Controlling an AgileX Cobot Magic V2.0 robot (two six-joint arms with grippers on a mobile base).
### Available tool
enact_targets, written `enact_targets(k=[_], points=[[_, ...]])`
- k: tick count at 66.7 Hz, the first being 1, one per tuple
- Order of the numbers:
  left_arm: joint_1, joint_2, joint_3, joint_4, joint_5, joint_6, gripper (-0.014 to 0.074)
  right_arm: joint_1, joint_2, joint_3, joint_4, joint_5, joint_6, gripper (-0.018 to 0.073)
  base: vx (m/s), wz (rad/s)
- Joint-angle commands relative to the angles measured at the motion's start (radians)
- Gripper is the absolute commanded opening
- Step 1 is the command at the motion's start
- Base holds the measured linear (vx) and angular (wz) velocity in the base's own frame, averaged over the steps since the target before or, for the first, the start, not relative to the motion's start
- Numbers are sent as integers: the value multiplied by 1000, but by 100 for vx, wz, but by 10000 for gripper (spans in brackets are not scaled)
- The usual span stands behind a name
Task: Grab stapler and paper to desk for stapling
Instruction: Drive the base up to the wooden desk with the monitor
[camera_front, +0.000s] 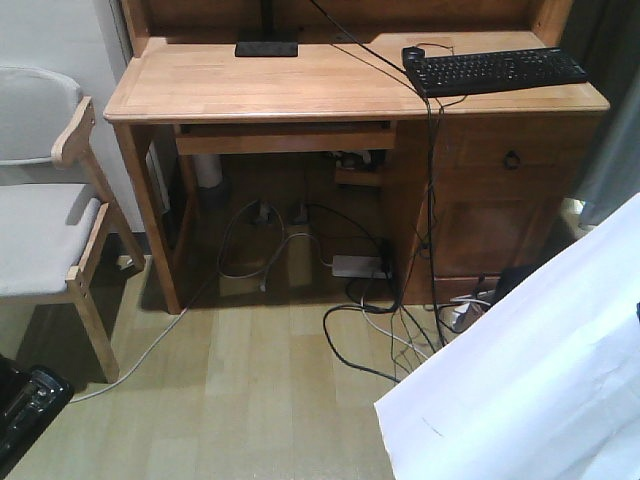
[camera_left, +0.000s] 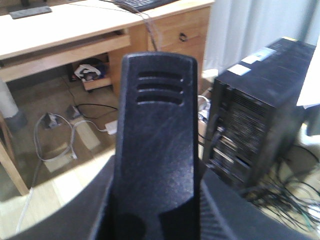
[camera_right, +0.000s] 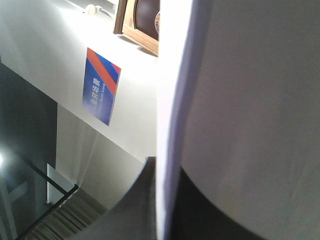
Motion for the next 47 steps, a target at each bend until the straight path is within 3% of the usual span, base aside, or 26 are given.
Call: enact_targets(k=[1, 47], points=[[-7, 10, -29, -11, -112, -1, -7, -1, 7, -27, 6, -67, -10, -5, 23, 5], [-7, 10, -29, -11, -112, -1, -7, -1, 7, -27, 6, -67, -10, -5, 23, 7]])
